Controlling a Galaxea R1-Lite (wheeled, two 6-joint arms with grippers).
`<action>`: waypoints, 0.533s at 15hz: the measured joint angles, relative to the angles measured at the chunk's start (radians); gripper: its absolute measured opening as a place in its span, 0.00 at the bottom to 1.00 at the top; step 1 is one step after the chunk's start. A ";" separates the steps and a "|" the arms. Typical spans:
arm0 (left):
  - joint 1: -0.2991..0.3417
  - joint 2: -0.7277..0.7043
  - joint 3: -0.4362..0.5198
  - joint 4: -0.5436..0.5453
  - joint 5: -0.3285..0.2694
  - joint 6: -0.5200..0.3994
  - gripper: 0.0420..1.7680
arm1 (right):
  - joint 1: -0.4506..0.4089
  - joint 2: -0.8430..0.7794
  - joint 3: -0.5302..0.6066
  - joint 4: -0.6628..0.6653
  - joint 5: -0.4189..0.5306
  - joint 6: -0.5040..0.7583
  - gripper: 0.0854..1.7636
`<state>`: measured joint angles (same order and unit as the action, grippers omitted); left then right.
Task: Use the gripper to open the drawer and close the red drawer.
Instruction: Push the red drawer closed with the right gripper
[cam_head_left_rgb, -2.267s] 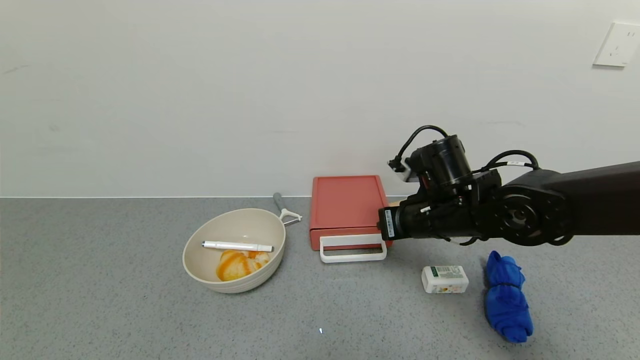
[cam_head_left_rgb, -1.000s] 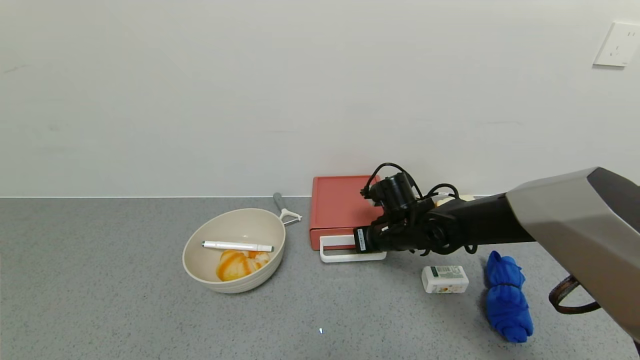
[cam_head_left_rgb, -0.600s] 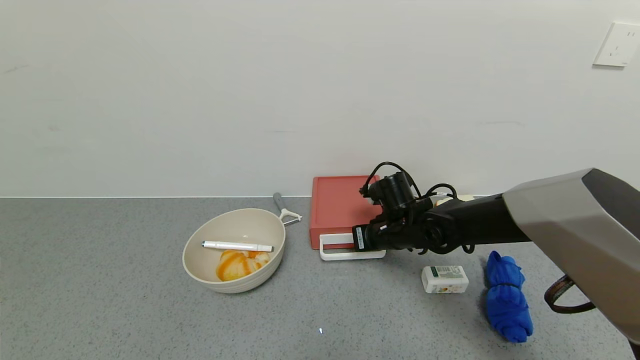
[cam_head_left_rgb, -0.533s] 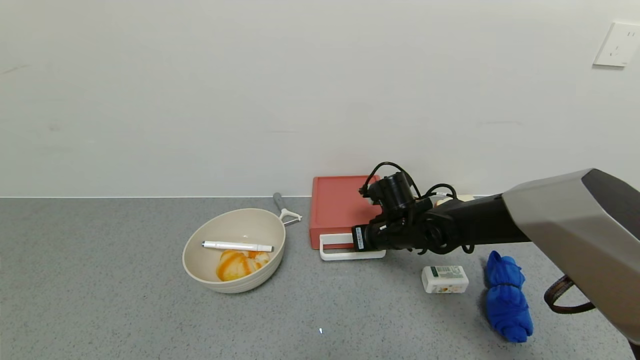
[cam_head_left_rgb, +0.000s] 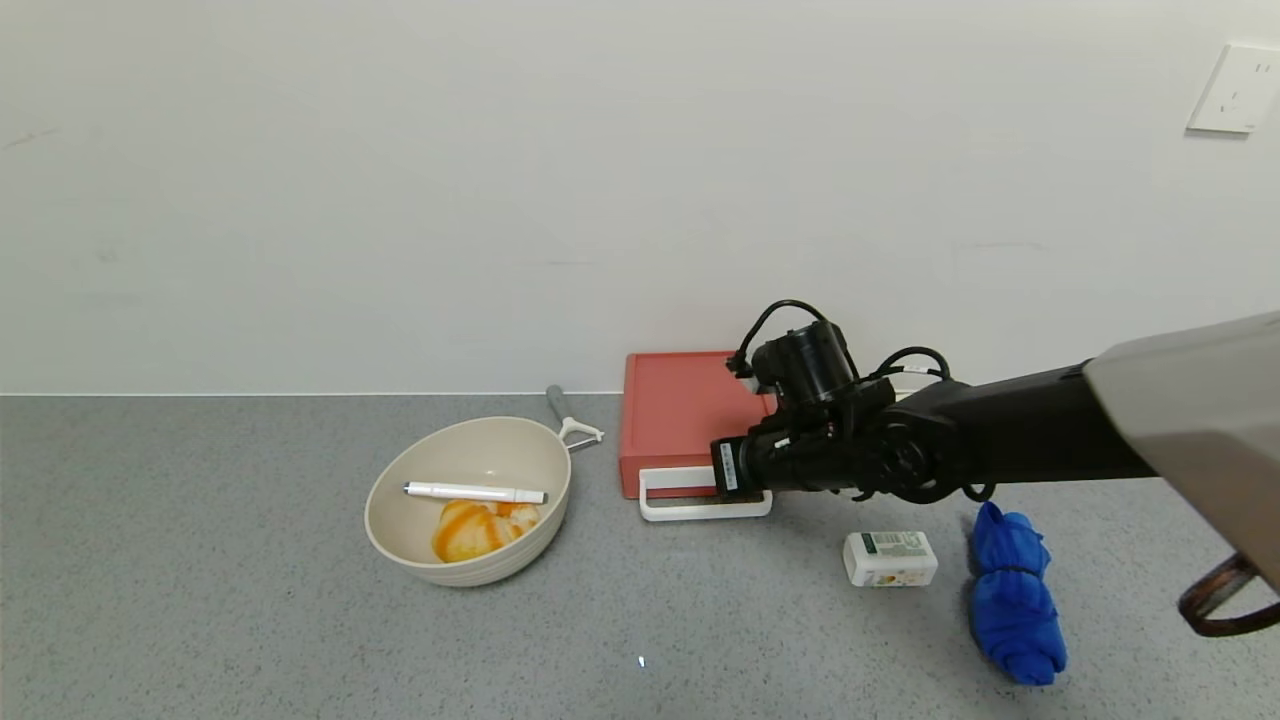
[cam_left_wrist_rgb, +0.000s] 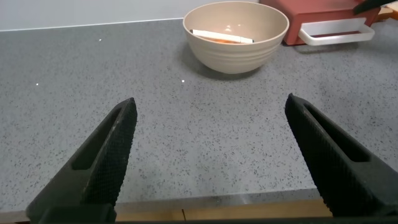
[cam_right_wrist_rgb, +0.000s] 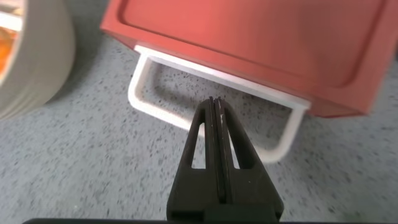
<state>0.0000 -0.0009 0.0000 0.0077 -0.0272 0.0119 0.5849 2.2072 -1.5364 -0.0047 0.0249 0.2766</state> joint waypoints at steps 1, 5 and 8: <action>0.000 0.000 0.000 0.000 0.000 0.000 0.97 | 0.000 -0.039 0.028 0.000 0.001 -0.015 0.02; 0.000 0.000 0.000 0.000 0.000 0.000 0.97 | -0.039 -0.229 0.170 -0.005 0.019 -0.106 0.02; 0.000 0.000 0.000 0.000 0.000 0.000 0.97 | -0.124 -0.369 0.281 -0.006 0.088 -0.175 0.02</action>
<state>0.0000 -0.0009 0.0000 0.0077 -0.0272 0.0119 0.4609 1.8385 -1.2551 -0.0109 0.1126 0.1019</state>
